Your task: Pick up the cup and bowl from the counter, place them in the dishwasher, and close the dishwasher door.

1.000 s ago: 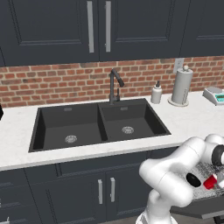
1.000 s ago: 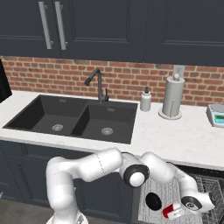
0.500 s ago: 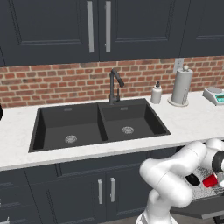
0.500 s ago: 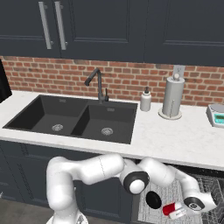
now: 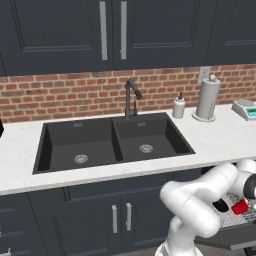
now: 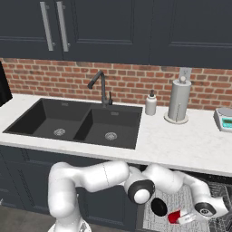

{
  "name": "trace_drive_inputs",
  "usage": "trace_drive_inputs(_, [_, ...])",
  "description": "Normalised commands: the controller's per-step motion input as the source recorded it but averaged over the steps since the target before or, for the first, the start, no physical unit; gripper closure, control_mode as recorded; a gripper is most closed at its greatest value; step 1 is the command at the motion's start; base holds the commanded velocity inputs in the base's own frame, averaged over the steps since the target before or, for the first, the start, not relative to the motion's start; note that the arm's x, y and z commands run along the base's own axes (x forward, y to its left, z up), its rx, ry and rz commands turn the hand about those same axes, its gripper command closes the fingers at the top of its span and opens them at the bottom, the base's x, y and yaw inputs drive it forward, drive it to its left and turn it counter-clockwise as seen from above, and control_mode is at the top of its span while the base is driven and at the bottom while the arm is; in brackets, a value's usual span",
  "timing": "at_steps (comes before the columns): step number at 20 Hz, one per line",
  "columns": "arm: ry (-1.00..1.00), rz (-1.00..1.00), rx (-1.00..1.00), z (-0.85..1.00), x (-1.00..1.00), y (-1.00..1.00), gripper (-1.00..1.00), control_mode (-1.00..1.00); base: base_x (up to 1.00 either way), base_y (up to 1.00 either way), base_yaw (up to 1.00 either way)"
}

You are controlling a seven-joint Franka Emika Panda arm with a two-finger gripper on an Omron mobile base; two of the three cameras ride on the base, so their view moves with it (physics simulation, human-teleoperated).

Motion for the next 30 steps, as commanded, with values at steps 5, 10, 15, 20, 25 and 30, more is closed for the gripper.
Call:
trace_drive_inputs(5, [0.00,-0.06,0.00,0.28,0.00,-0.05,-1.00,-1.00,0.00,0.00,0.00])
trace_drive_inputs(10, [0.00,-0.11,0.00,0.29,-0.15,-0.08,-1.00,-1.00,0.00,0.00,0.00])
trace_drive_inputs(15, [-0.07,-0.18,-0.04,0.35,-0.42,0.00,-1.00,-1.00,0.00,0.00,0.00])
trace_drive_inputs(20, [-0.08,-0.25,-0.24,0.14,-0.33,0.00,-1.00,-1.00,0.00,0.00,0.00])
trace_drive_inputs(25, [-0.01,-0.31,-0.34,-0.04,-0.11,0.07,-1.00,-1.00,0.00,0.00,0.00])
trace_drive_inputs(30, [0.00,-0.32,-0.40,-0.17,0.01,0.07,-1.00,-1.00,0.00,0.00,0.00])
